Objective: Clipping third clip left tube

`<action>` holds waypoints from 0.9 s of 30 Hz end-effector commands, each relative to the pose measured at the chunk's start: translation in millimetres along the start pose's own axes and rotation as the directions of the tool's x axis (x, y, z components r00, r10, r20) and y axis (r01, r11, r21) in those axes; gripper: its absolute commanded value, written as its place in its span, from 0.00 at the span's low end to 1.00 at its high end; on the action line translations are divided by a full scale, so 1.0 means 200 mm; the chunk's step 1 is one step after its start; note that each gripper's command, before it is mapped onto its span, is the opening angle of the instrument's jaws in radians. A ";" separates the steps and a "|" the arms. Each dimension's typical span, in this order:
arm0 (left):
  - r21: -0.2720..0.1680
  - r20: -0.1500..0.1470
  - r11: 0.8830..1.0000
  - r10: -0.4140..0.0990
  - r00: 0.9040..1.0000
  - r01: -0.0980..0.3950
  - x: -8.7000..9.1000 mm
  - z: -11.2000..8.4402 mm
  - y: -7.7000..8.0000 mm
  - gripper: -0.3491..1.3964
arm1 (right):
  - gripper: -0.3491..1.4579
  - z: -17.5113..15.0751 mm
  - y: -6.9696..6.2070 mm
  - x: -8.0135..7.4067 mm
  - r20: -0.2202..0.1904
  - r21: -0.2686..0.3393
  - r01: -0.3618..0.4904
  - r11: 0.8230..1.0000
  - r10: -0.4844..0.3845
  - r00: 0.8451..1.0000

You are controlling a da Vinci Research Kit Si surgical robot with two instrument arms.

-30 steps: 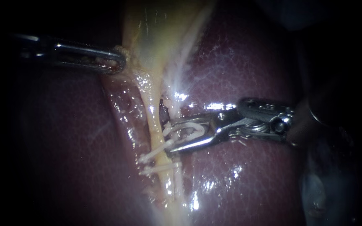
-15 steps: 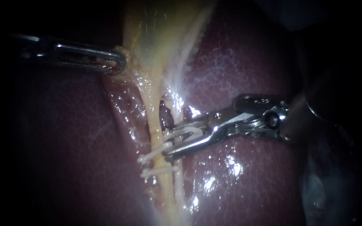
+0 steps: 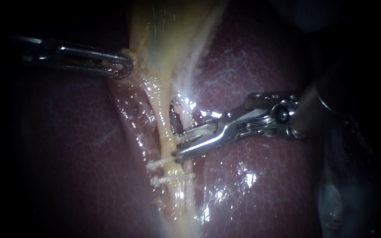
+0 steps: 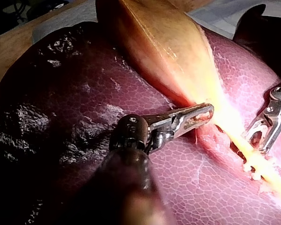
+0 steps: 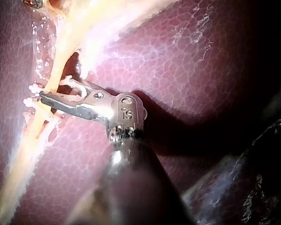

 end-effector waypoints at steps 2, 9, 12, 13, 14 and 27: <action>0.000 0.000 1.000 0.000 1.000 0.000 0.000 0.000 0.000 0.00 | 0.45 -0.001 -0.001 0.002 -0.017 0.001 -0.002 1.000 0.002 1.000; 0.000 0.000 1.000 0.000 1.000 0.000 0.000 0.000 0.000 0.00 | 0.45 0.001 -0.001 0.005 -0.037 -0.002 -0.004 1.000 0.003 0.999; 0.000 0.000 1.000 0.000 1.000 0.000 0.000 0.000 0.000 0.00 | 0.45 0.004 0.000 0.005 -0.040 -0.002 0.004 1.000 -0.004 0.999; 0.000 0.000 1.000 0.000 1.000 0.000 0.000 0.000 0.000 0.00 | 0.45 0.005 0.000 0.005 -0.040 -0.003 0.005 1.000 -0.005 0.999; 0.000 0.000 1.000 0.000 1.000 0.000 0.000 0.000 0.000 0.00 | 0.45 0.006 0.001 0.004 -0.045 0.000 0.006 1.000 -0.006 0.999; 0.000 0.000 1.000 0.000 1.000 0.000 0.000 0.000 0.000 0.00 | 0.46 0.023 0.001 0.004 -0.140 0.085 0.025 0.996 -0.013 0.990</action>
